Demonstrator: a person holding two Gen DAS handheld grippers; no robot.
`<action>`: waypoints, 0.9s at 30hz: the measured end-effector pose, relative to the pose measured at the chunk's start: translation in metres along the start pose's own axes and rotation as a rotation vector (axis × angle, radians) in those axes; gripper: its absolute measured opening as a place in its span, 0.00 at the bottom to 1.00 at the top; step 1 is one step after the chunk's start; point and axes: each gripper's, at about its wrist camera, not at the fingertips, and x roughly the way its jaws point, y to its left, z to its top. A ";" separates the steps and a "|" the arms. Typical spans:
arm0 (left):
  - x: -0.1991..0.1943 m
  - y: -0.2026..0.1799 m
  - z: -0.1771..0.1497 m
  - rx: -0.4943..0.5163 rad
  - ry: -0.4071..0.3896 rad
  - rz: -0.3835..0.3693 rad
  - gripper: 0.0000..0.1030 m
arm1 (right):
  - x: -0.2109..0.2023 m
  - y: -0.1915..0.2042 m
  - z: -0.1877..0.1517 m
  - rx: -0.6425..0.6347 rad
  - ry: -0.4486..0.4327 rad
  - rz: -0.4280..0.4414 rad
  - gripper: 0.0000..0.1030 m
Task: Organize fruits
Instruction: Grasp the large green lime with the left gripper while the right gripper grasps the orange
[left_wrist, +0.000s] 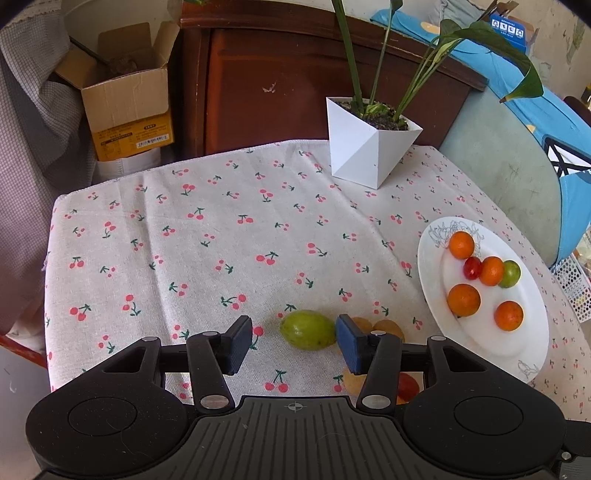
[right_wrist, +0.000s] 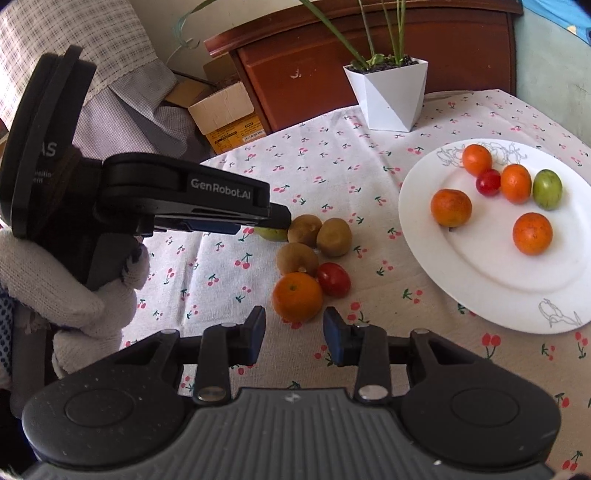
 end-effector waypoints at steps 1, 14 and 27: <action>0.001 0.000 0.000 0.002 -0.001 -0.001 0.47 | 0.002 0.001 0.000 -0.002 0.001 -0.002 0.35; 0.001 0.000 -0.001 0.021 0.003 -0.044 0.45 | 0.006 0.004 0.003 -0.034 -0.030 -0.018 0.30; 0.000 0.006 0.001 -0.036 -0.001 -0.070 0.36 | -0.001 -0.007 0.003 0.011 -0.019 -0.018 0.30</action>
